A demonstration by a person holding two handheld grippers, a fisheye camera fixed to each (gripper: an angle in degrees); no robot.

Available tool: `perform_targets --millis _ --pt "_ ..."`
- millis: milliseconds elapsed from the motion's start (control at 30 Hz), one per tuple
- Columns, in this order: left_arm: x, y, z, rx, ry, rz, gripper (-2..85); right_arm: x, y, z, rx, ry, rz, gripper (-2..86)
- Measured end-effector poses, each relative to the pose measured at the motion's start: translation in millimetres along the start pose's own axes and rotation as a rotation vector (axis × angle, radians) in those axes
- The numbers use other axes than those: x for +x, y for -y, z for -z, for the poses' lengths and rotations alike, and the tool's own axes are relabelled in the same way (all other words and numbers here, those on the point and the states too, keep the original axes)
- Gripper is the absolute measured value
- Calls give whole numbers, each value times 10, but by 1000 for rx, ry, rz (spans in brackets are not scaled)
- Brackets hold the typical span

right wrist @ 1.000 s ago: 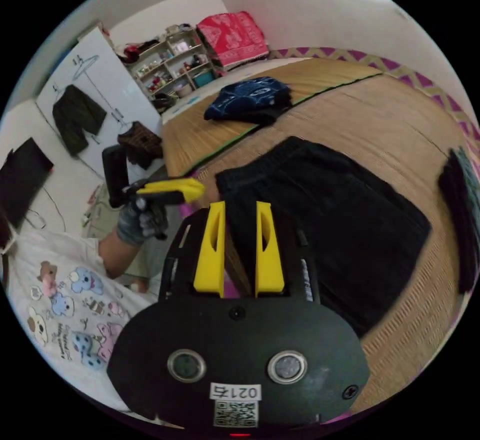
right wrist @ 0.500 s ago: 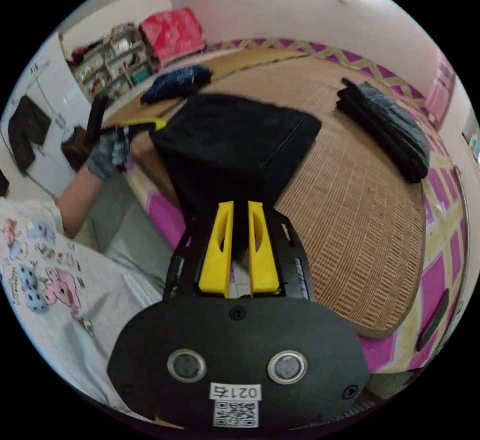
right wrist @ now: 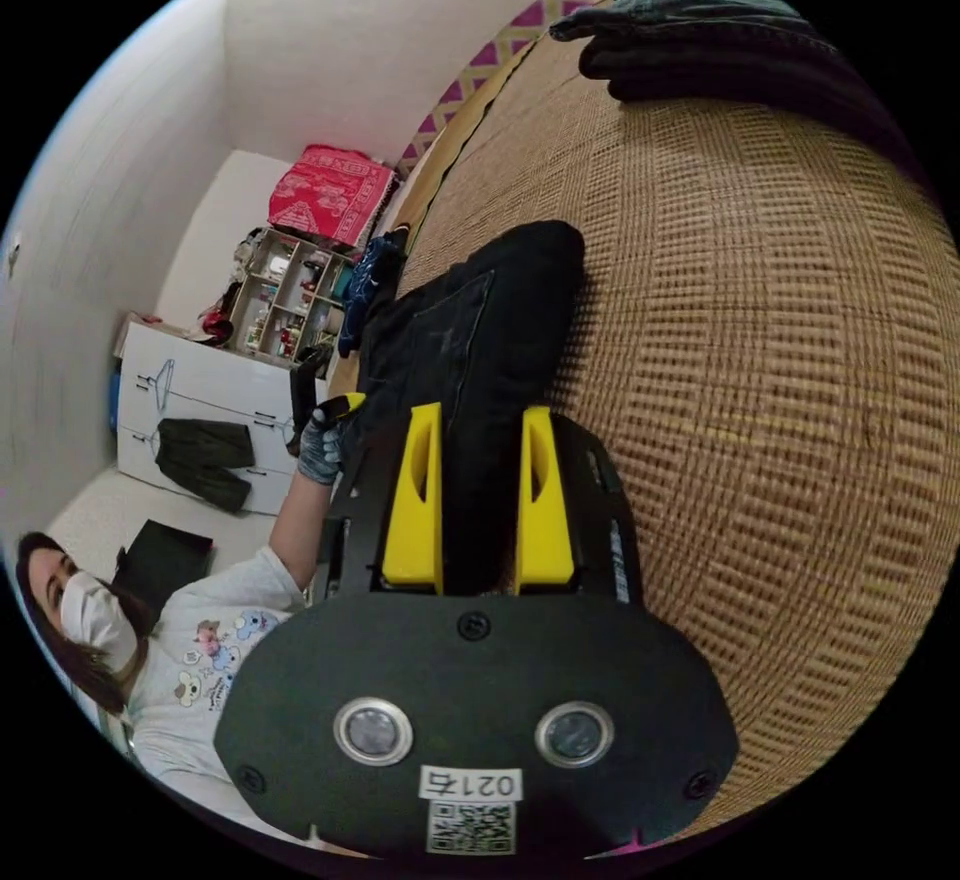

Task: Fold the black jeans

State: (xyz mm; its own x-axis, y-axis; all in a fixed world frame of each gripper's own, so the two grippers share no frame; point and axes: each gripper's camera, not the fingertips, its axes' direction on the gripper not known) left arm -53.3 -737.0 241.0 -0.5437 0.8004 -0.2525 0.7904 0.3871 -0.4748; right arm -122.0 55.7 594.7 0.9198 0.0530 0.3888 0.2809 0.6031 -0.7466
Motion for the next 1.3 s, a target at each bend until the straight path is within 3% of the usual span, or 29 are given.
perform_targets --millis 200,367,500,733,867,933,1000,1133,1300 --pt "88 134 181 2 33 -28 59 -82 110 -60 -33 -50 38 63" --pt "362 162 788 108 50 -133 55 -1083 528 -17 -50 -147 287 54" --pt "249 300 1795 272 88 -137 57 -1824 1222 -346 -60 -113 413 54" --pt "-160 725 3478 482 321 -30 60 -3365 2982 -1904 -122 -23 581 55" --pt "-696 848 3939 541 453 161 86 -3884 3467 -2948 -126 -151 600 68" --pt "-1238 632 4006 573 568 393 102 -3884 3401 -3277 -144 -256 600 74" --pt "-1389 367 3990 629 667 463 94 -3785 3202 -3429 -164 -317 627 78" --pt "-958 -15 3549 673 855 209 67 -3351 2410 -3023 -138 -389 684 79" --pt "-283 -309 2696 553 703 -75 64 -2821 1339 -2063 -7 -707 718 82"
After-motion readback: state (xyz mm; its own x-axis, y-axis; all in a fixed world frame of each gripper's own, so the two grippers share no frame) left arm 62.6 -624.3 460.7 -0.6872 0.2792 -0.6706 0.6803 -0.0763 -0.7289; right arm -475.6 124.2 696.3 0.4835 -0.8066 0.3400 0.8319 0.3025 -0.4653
